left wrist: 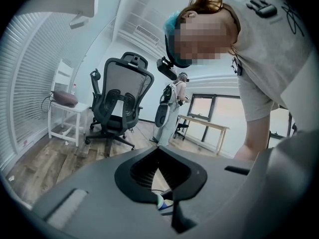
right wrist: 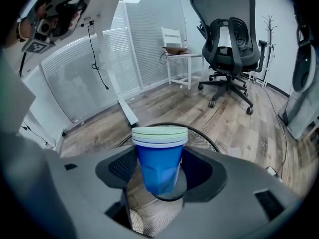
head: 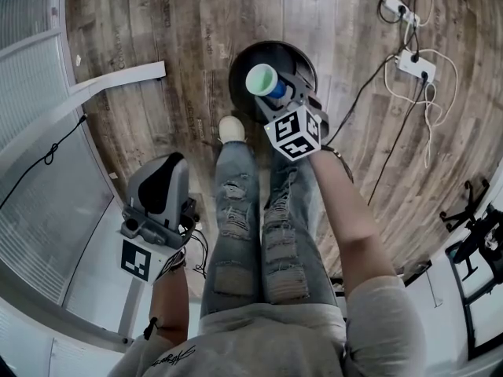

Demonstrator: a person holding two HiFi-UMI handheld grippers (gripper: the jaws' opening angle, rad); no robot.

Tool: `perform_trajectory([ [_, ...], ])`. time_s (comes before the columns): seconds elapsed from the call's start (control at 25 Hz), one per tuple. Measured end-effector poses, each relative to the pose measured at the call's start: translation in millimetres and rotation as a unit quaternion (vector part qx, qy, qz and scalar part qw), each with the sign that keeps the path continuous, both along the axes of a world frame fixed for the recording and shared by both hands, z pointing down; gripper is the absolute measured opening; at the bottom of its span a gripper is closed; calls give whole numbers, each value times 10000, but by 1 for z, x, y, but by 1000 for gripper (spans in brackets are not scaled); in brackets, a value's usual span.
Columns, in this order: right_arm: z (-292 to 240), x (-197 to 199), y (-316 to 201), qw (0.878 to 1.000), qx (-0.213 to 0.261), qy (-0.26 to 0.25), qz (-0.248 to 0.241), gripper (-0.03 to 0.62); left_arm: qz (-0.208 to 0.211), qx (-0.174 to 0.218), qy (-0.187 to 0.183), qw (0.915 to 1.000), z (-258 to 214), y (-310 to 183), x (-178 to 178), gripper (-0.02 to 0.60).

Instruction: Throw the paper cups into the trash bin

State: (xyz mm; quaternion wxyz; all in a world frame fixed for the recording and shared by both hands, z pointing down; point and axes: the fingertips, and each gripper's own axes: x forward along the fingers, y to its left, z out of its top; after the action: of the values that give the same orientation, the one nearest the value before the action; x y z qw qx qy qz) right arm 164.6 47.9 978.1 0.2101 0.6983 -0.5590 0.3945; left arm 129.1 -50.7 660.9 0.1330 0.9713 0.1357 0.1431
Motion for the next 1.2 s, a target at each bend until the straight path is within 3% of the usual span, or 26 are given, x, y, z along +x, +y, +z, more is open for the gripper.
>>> perform_trajectory([
  [0.56, 35, -1, 5, 9981, -600, -38, -134, 272, 24, -39, -19, 10000, 3, -2, -3, 3],
  [0.88, 46, 7, 12, 9951, -973, -73, 173, 270, 40, -86, -31, 10000, 3, -1, -3, 3],
  [1.2, 47, 6, 16, 9943, -998, -58, 375, 270, 63, -68, -18, 10000, 5, 1, -9, 3],
])
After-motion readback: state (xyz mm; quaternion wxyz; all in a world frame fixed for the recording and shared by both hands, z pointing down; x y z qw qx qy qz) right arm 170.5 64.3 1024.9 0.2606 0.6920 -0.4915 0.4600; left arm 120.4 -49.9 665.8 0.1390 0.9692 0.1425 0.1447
